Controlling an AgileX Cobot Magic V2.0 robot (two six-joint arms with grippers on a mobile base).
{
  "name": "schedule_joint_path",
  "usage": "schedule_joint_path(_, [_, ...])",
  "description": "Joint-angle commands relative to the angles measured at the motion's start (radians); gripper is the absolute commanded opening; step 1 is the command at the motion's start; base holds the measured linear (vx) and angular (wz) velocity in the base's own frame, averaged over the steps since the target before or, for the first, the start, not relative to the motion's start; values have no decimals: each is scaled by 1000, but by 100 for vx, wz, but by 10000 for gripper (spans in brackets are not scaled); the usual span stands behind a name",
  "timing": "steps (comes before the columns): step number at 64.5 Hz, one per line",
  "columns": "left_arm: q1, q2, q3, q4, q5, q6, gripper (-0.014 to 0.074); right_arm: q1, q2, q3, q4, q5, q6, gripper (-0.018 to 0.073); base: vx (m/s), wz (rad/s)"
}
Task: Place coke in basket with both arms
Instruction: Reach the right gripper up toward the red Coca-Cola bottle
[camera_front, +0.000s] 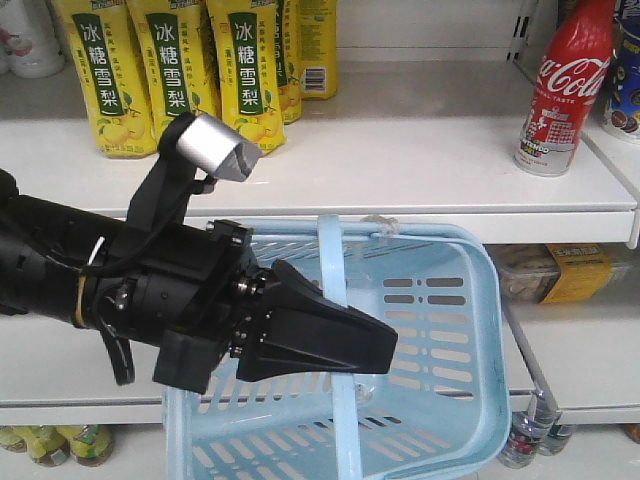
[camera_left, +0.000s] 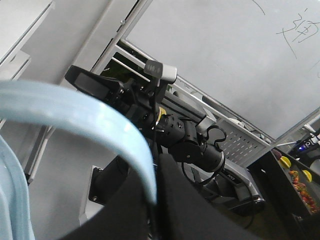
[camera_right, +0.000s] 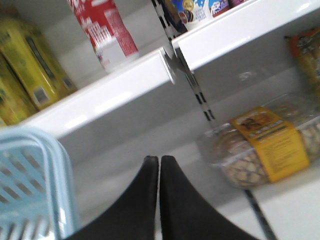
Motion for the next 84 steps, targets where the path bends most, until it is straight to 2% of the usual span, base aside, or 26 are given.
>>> schedule_joint_path(1, [-3,-38,-27,-94,-169,8,-6,-2,-18,10,96,-182,79,-4,0,0])
schedule_joint_path(9, [-3,-38,-27,-94,-169,8,-6,-2,-18,3,112,-293,112,-4,0,0])
schedule_joint_path(16, [-3,-38,-27,-94,-169,8,-6,-2,-17,-75,-4,-325,144,-4,0,0])
schedule_joint_path(24, [-3,-38,-27,-94,-169,8,-6,-2,34,-246,-253,-222,200,0,0,0])
schedule_joint_path(28, [-3,-38,-27,-94,-169,8,-6,-2,90,-329,-424,-174,249,13,0,0])
schedule_joint_path(33, [-3,-38,-27,-94,-169,8,-6,-2,159,-410,-608,-184,324,55,0,0])
schedule_joint_path(41, [-3,-38,-27,-94,-169,8,-6,-2,279,-484,-876,-321,459,208,0,0])
schedule_joint_path(45, [-3,-38,-27,-94,-169,8,-6,-2,338,-507,-957,-372,533,318,0,0])
schedule_joint_path(48, [-3,-38,-27,-94,-169,8,-6,-2,379,-523,-984,-382,575,409,0,0])
schedule_joint_path(53, [-3,-38,-27,-94,-169,8,-6,-2,444,-540,-981,-362,581,556,0,0])
schedule_joint_path(62, [-3,-38,-27,-94,-169,8,-6,-2,550,-600,-974,-321,576,708,0,0])
schedule_joint_path(69, [-3,-38,-27,-94,-169,8,-6,-2,634,-668,-976,-309,540,727,0,0])
schedule_joint_path(84, [-3,-38,-27,-94,-169,8,-6,-2,839,-854,-992,-176,492,702,0,0])
